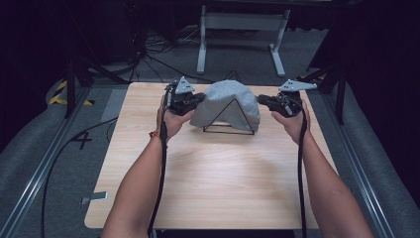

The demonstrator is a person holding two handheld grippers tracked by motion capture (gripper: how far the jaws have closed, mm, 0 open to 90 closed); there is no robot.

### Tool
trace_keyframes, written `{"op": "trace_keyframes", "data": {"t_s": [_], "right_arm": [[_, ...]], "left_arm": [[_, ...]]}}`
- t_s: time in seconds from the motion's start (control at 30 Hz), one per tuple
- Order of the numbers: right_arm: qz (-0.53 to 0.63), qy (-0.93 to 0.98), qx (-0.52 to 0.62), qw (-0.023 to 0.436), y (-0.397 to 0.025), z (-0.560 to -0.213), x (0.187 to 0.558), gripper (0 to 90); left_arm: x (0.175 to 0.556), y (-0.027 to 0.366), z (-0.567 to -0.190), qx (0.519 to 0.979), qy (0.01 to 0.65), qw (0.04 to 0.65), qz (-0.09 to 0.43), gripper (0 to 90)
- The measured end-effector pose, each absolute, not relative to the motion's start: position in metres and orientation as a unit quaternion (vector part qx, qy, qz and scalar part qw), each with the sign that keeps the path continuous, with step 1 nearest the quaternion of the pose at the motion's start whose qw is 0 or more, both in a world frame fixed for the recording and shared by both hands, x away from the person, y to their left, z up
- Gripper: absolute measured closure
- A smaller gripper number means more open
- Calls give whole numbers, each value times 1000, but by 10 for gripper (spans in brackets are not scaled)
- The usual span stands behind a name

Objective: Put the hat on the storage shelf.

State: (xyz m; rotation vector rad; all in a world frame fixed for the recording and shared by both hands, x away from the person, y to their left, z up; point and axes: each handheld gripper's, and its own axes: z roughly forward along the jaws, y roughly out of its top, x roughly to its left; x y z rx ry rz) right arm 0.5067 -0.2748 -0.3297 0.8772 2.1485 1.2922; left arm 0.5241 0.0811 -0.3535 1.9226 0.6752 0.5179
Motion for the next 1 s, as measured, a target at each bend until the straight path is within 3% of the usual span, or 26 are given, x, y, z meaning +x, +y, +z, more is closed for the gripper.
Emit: {"op": "trace_keyframes", "data": {"t_s": [0.6, 0.7, 1.0], "right_arm": [[449, 803, 296, 256, -279, -330, 482, 779], [442, 808, 294, 256, -283, -331, 471, 735], [419, 818, 301, 254, -298, -340, 447, 613]], "left_arm": [[484, 109, -367, 827, 257, 446, 227, 553], [476, 113, -370, 834, 254, 434, 228, 475], [447, 135, -378, 849, 253, 410, 218, 397]]}}
